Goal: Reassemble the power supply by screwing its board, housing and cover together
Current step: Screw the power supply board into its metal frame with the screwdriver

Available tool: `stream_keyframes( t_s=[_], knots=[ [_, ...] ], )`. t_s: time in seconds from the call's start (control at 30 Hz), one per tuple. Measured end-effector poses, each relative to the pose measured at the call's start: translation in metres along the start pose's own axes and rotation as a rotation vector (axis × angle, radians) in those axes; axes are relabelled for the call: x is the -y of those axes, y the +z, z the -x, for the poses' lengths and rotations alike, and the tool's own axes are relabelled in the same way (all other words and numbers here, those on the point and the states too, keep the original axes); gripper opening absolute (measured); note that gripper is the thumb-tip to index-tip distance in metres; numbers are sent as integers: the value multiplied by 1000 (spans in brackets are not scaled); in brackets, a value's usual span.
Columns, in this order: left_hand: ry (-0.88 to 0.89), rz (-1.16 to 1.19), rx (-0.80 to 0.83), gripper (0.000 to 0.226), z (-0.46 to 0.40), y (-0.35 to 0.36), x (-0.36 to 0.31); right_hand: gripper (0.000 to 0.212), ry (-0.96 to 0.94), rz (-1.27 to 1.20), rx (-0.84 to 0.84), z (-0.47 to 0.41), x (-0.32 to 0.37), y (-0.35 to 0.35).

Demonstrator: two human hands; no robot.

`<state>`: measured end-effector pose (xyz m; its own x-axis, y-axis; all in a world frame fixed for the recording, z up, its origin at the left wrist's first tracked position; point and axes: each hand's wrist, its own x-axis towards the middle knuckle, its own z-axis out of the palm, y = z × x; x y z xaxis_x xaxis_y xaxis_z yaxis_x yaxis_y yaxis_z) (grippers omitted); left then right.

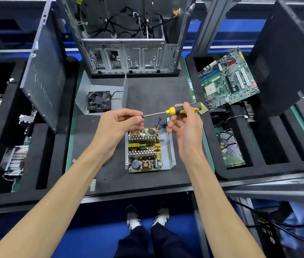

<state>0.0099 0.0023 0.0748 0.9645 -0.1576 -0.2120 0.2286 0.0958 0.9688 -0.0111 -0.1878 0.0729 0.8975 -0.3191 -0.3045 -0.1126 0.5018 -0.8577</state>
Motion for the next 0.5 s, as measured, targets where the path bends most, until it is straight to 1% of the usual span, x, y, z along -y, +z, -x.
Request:
stream_keyframes(
  t_s=[0.1, 0.27, 0.4, 0.5],
  knots=[
    [35, -75, 18, 13, 4, 1, 0, 22, -81, 65, -6, 6, 2, -3],
    [108, -340, 95, 17, 13, 4, 0, 24, -250, 229, 2, 24, 12, -9],
    [246, -567, 71, 12, 27, 7, 7, 20, -360, 351, -25, 42, 18, -21],
    [380, -809, 119, 12, 39, 8, 19, 10, -441, 455, -30, 51, 17, -29]
  ],
)
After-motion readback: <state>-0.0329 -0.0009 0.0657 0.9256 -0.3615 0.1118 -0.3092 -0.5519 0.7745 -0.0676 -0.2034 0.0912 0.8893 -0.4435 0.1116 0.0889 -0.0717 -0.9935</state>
